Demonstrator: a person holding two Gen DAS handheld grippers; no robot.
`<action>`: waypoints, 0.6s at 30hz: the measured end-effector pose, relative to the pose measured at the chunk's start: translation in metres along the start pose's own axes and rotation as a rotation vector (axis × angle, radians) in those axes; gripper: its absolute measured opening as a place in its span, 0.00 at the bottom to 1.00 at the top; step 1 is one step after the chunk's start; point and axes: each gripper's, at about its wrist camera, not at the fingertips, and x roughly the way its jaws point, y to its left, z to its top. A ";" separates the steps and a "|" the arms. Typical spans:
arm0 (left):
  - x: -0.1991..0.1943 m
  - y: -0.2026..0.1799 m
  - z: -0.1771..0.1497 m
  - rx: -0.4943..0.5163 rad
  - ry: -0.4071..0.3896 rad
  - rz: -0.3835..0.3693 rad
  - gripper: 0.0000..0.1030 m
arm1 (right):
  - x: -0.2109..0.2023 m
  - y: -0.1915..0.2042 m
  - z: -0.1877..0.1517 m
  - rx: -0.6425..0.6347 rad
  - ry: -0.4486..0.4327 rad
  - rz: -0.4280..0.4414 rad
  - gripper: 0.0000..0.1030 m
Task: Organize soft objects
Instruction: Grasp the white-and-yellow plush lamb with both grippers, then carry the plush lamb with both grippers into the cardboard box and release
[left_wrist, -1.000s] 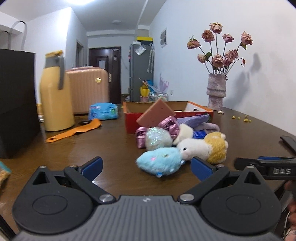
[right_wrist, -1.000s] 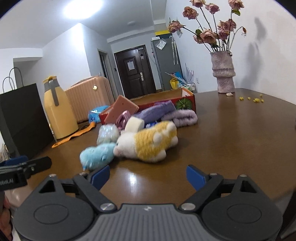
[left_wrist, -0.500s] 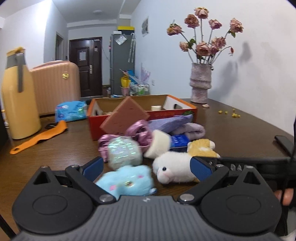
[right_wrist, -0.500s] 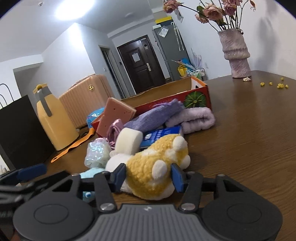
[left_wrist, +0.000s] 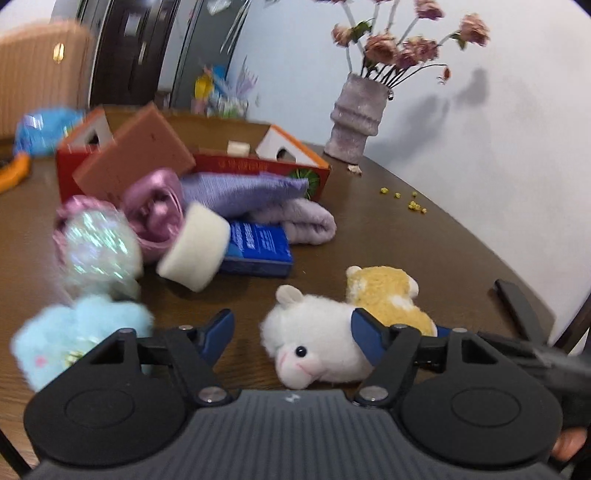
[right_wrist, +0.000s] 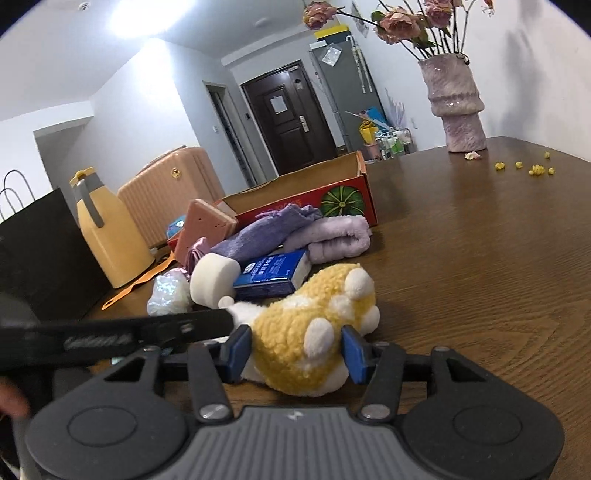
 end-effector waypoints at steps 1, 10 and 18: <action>0.002 0.001 0.001 -0.020 0.006 -0.024 0.61 | 0.001 0.000 0.000 -0.004 -0.002 -0.008 0.50; 0.002 0.007 -0.003 -0.094 0.009 -0.091 0.44 | 0.004 -0.008 0.001 0.009 0.011 0.025 0.48; -0.013 0.006 0.010 -0.127 -0.031 -0.117 0.42 | -0.006 0.002 0.018 -0.040 -0.033 0.036 0.44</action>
